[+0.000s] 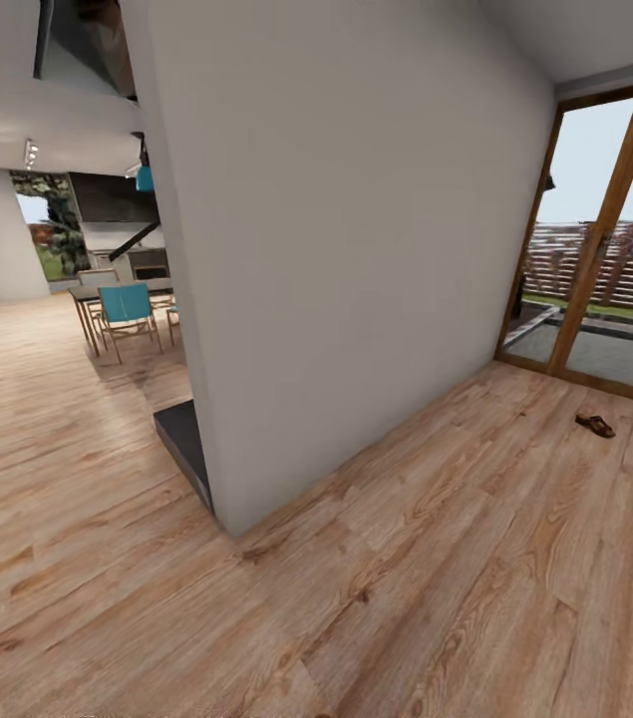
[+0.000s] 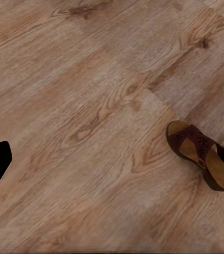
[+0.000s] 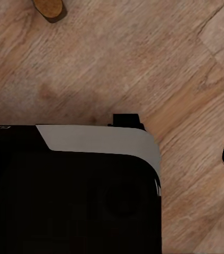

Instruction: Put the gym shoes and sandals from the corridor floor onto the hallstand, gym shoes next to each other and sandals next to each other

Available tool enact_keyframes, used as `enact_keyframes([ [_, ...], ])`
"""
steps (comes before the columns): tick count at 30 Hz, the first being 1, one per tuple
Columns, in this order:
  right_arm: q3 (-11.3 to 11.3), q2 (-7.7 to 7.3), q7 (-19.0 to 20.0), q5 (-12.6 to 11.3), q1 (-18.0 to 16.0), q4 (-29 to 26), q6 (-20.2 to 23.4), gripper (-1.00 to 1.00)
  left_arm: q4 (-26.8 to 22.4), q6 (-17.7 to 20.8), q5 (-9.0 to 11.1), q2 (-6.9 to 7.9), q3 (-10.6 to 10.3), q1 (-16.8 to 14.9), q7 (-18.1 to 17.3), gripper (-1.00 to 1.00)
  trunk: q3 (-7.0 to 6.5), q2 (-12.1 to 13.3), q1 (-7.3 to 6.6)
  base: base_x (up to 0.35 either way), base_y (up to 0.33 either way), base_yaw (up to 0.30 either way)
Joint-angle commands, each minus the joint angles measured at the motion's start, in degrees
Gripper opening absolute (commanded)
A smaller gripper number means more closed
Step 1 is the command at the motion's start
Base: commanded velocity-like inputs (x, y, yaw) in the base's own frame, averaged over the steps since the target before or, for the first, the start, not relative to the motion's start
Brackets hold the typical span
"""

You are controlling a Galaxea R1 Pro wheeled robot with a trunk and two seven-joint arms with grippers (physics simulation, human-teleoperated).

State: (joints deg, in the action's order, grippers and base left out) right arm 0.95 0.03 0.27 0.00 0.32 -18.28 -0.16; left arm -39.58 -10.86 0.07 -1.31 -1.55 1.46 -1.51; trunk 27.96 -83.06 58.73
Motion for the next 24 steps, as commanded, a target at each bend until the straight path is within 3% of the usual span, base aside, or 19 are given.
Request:
enact_keyframes([
  [1, 0.10, 0.02, 0.00, 0.00, 0.03, -0.09, -0.02, 1.00, -0.06, -0.08, 0.01, -0.01, 0.06, 0.02, -0.16, 1.00, 0.04, -0.02, 0.00, -0.020, -0.206, 0.144],
  [24, -0.22, -0.03, 0.19, 0.29, 0.03, 0.04, -0.06, 1.00, -0.06, -0.09, -0.01, -0.01, 0.06, 0.03, -0.16, 1.00, 0.04, -0.02, 0.00, -0.003, -0.035, 0.025],
])
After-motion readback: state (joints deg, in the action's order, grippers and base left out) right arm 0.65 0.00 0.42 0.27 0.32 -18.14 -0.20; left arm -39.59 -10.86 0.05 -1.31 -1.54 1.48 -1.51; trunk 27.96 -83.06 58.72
